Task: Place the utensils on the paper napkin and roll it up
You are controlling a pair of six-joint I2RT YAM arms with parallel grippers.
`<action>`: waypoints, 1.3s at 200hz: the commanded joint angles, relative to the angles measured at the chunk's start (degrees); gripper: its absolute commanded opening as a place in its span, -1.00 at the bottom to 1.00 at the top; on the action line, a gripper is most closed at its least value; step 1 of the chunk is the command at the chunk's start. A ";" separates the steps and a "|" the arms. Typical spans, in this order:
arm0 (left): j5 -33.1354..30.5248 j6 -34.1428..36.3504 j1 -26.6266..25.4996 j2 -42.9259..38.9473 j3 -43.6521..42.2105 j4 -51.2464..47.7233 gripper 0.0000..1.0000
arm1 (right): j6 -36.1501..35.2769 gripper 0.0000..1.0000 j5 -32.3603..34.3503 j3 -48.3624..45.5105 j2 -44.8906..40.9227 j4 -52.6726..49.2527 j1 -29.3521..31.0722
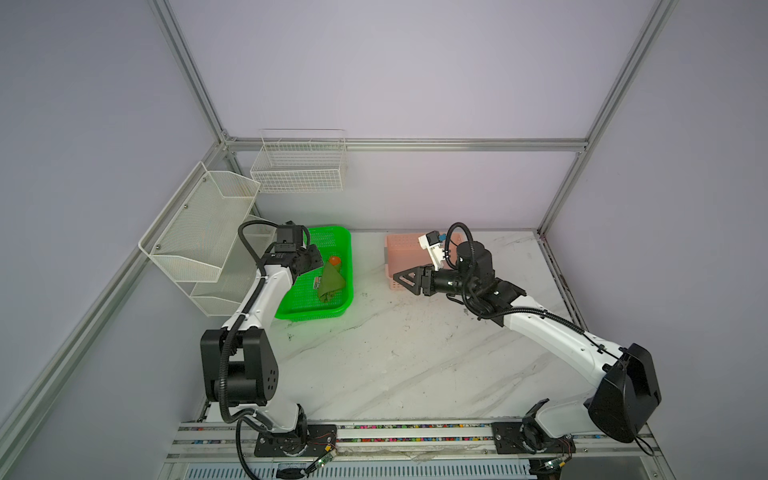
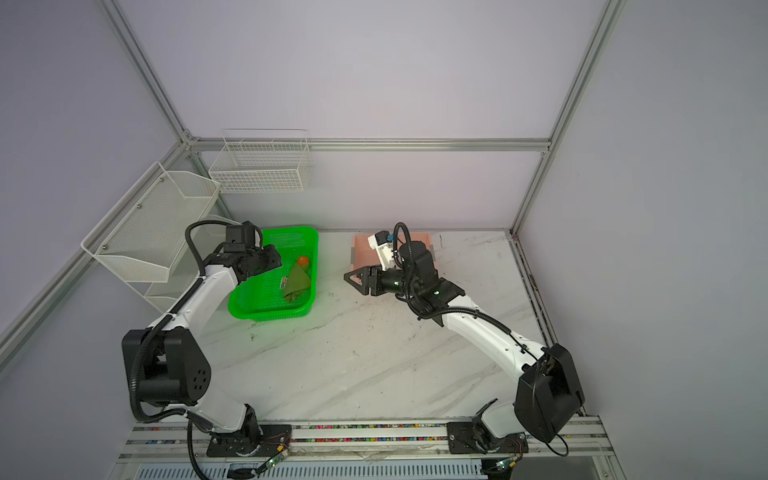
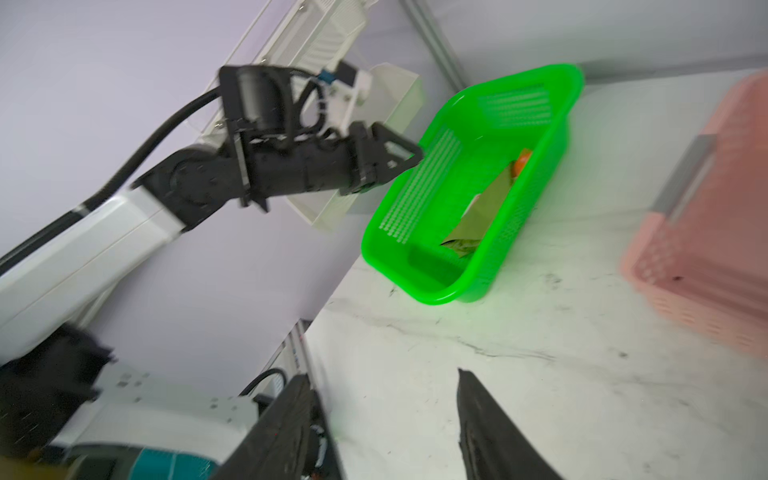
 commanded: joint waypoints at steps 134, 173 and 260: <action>-40.37 14.26 -12.03 -31.03 -54.31 46.26 0.41 | -19.03 0.70 80.78 -48.78 -17.26 36.54 -11.16; -39.70 19.01 -11.57 -16.42 -58.65 74.46 0.47 | -24.87 0.69 75.26 -50.34 -5.14 60.61 -16.36; -26.58 24.73 -10.61 -0.69 -70.13 115.33 1.00 | -30.89 0.95 47.27 -52.10 26.03 103.34 -23.76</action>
